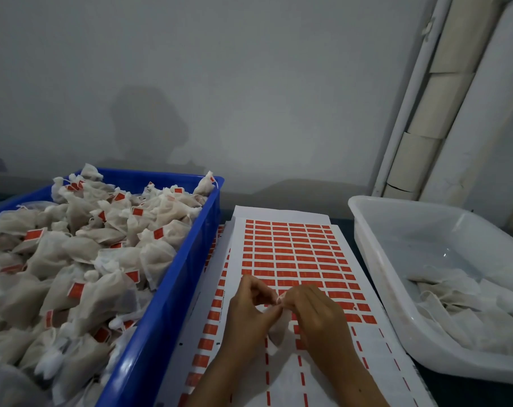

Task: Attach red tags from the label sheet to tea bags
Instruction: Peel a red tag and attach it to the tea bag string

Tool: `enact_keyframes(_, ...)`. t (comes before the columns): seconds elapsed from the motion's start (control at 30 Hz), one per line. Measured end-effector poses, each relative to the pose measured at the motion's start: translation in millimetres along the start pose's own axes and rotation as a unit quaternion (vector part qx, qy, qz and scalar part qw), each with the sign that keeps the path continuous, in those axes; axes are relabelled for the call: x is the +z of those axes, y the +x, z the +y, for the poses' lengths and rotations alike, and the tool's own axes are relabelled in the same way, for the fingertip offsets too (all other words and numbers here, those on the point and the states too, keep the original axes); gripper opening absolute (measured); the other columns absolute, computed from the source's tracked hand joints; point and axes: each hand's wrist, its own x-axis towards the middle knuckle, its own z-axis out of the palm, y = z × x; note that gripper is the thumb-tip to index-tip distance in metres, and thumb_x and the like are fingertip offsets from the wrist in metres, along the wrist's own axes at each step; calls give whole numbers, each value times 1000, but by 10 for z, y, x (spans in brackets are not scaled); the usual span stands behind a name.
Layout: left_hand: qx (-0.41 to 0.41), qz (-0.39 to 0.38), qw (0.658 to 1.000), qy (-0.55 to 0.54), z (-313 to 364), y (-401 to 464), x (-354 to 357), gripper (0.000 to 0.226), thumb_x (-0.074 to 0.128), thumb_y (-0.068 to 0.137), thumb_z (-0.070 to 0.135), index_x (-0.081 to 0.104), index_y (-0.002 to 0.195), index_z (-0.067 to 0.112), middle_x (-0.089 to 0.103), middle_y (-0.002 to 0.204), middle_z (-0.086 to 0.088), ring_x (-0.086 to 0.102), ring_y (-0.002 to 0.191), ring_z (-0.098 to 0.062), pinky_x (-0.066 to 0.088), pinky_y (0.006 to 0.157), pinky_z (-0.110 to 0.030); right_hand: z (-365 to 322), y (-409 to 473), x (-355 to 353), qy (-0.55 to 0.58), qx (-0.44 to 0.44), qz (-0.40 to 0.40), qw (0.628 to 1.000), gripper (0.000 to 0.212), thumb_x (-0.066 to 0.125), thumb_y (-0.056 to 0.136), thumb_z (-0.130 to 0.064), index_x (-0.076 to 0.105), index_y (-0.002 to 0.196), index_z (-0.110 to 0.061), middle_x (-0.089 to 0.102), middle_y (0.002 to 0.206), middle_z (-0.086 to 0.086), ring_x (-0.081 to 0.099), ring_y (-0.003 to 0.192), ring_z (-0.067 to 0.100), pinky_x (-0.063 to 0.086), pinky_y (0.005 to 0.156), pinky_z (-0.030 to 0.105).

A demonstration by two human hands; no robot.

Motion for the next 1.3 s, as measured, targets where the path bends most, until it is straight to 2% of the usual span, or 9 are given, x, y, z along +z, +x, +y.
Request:
enact_keyframes(0.23,-25,-74,996,-43,45,-11,-25,38,73,77,19,48,103,26,68,87,20,65,89,0,51,66,-11,-3,-9,-20,24,56,58,996,65,31,93,-49,71,69,-5,71,66,3,67,55,13,54,61,20)
enact_keyframes(0.37,-1,-103,994,-28,49,-31,-20,42,75,74,25,48,107,27,66,94,21,64,93,-3,52,73,-13,0,-2,-49,26,75,63,995,65,30,94,-49,71,70,-5,70,65,4,66,53,13,54,59,21)
enact_keyframes(0.6,-11,-117,991,-66,118,-39,-13,49,70,65,40,50,107,26,66,96,16,66,91,-7,52,70,-14,21,-25,-21,29,85,69,994,65,30,94,-49,71,68,-5,70,62,3,64,50,12,53,58,18)
enact_keyframes(0.8,-8,-99,994,-54,84,-27,-4,37,74,74,20,51,103,25,67,91,17,66,89,-5,51,68,-12,41,-74,37,63,138,55,987,68,29,91,-54,71,71,-3,71,67,5,66,56,13,56,61,23)
enact_keyframes(0.97,-2,-96,992,-82,107,-43,8,42,74,67,28,53,102,23,70,85,12,68,85,-8,51,66,-12,-22,-13,0,118,169,61,977,63,34,90,-54,70,74,-5,70,70,3,61,63,7,47,70,10)
enact_keyframes(1.03,3,-90,992,-88,110,-44,10,44,74,63,33,54,101,22,70,85,11,68,85,-9,51,67,-12,-12,-16,-12,139,184,53,972,60,38,89,-52,71,74,-4,70,71,5,62,64,10,49,69,13)
enact_keyframes(1.13,10,-85,992,-89,108,-48,10,40,73,63,34,56,97,22,69,88,15,67,86,-8,51,68,-13,18,-39,-5,171,228,32,958,26,60,84,-25,72,76,-4,70,73,7,65,66,16,55,67,24)
enact_keyframes(1.2,13,-88,992,-90,105,-52,11,35,73,63,33,57,92,20,69,86,14,67,85,-10,52,68,-14,17,-44,-6,190,251,22,949,5,67,76,-7,72,77,-6,70,74,6,65,67,17,53,69,19)
enact_keyframes(1.3,15,-83,992,-96,113,-59,13,34,73,63,30,57,91,17,69,85,10,67,84,-12,53,69,-16,13,-43,0,190,242,30,951,12,64,79,-15,72,77,-6,70,74,5,65,68,15,50,71,15)
